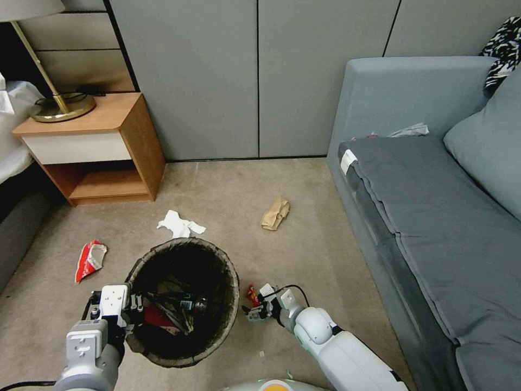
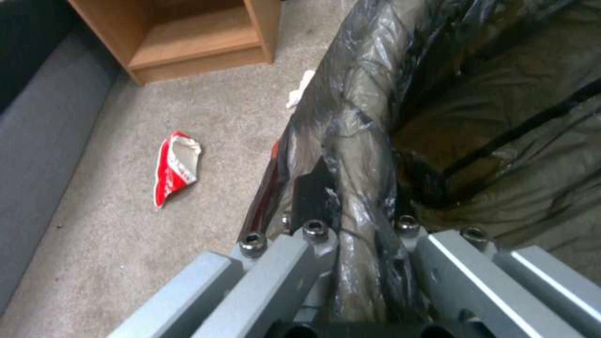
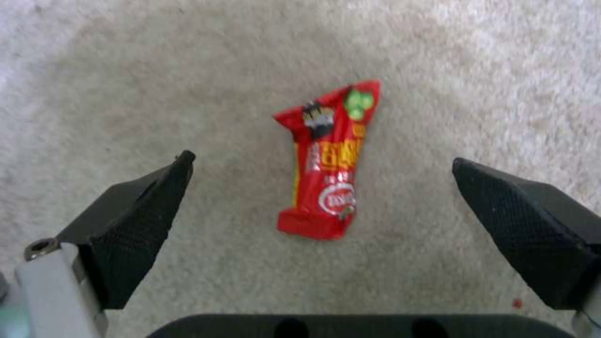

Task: Pick up the trash bin, then pick up the garbage from the floor and place it into the trash bin.

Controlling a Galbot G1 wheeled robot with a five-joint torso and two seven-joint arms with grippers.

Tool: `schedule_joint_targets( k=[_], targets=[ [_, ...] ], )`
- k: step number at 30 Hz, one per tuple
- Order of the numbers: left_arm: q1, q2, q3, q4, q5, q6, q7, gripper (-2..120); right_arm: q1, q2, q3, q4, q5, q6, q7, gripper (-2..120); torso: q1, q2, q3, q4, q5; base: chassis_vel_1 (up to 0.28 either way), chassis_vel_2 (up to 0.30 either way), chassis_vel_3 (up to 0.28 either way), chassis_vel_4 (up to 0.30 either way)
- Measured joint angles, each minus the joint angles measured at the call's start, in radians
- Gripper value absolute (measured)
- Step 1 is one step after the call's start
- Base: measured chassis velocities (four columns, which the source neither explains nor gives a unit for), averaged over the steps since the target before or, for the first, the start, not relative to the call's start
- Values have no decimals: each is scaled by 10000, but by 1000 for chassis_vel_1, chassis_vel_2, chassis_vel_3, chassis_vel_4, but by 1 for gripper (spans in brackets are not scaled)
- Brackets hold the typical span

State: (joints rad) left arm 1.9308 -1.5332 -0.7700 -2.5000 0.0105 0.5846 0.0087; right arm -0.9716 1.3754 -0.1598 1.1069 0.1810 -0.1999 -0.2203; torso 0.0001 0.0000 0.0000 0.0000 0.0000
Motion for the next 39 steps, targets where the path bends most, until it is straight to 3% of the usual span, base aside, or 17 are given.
schedule_joint_targets(
  k=[17,39],
  targets=[
    [-76,8,-5,0,26,-24,25,1,307,521,213,-925,-582,155,27,100,-1,0,0,0,-1,0,0,0,0],
    [-107,0,52,0,49,-49,72,1,462,744,249,-1131,-783,154,70,100,-1,0,0,0,0,0,0,0,0]
  ],
)
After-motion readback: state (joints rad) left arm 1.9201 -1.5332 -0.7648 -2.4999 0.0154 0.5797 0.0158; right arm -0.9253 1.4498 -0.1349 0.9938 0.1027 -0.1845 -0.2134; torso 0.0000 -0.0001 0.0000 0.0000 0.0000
